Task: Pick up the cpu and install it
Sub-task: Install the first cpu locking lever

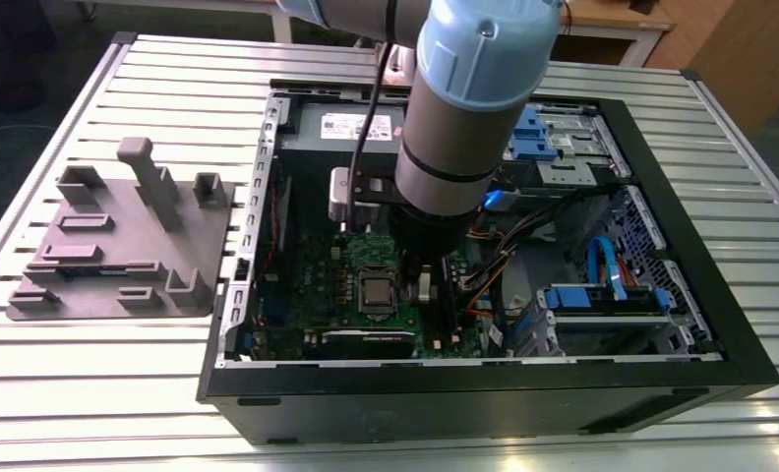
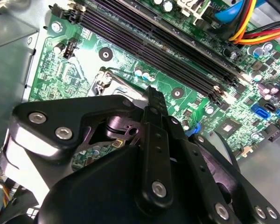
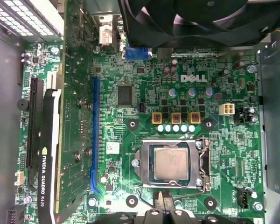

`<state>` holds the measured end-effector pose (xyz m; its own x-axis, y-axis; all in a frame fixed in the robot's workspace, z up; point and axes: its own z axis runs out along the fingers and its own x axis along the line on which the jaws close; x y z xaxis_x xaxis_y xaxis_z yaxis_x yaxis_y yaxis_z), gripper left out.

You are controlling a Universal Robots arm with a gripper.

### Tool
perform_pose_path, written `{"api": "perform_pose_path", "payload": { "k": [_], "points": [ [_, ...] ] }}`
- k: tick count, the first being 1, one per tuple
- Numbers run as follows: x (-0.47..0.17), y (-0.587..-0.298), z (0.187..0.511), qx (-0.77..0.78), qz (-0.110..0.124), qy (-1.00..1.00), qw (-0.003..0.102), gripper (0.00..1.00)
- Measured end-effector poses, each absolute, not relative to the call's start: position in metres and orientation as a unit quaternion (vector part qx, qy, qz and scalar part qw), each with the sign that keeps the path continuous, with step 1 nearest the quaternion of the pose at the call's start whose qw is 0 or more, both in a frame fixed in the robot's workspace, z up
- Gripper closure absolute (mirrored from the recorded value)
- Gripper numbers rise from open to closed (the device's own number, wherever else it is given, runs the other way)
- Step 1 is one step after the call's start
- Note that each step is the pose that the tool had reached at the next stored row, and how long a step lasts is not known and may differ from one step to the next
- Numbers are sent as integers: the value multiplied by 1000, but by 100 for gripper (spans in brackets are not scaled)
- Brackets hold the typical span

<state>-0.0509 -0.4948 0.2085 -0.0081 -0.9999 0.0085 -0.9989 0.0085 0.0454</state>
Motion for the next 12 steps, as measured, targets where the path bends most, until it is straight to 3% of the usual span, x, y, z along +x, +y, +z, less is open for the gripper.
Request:
{"api": "perform_pose_path", "payload": {
  "k": [12],
  "points": [
    [-51,-500,200,710,-13,-704,19,89]
  ]
}}
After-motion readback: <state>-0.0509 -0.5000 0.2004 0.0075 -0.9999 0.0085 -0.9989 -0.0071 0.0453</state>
